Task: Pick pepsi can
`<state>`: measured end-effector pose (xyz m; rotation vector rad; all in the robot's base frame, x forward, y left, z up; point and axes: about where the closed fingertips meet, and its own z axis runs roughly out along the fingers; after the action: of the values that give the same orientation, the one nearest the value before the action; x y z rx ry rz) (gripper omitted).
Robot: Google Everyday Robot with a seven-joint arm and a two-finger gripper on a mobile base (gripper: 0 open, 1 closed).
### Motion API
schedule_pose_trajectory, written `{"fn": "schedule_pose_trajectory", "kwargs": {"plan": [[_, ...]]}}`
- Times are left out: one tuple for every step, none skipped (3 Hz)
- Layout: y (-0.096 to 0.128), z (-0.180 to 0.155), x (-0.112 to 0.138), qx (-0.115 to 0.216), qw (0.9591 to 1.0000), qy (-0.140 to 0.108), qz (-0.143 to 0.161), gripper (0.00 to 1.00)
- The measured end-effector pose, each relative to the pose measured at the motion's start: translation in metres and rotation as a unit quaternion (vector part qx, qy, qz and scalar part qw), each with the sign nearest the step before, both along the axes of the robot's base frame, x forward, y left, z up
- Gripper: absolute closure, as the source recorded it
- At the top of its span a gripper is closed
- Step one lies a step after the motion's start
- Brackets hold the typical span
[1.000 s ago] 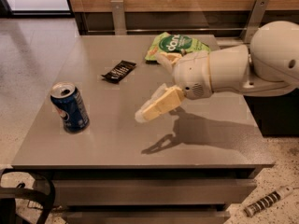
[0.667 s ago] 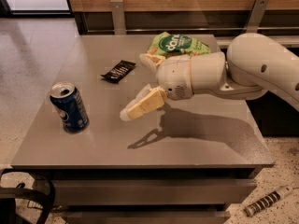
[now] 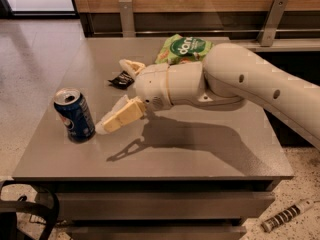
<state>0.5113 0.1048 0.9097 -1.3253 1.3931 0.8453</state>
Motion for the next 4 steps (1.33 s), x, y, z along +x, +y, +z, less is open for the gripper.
{"fn": "schedule_pose_trajectory", "kwargs": {"plan": [[0.044,-0.005,-0.014,0.003,0.9998,0.001,0.020,0.00],[0.073,-0.012,-0.021,0.011,0.9988,0.010,0.047,0.00],[0.095,-0.026,-0.024,0.026,0.9972,0.031,0.063,0.00],[0.099,-0.027,-0.026,0.028,0.9969,0.033,0.066,0.22]]}}
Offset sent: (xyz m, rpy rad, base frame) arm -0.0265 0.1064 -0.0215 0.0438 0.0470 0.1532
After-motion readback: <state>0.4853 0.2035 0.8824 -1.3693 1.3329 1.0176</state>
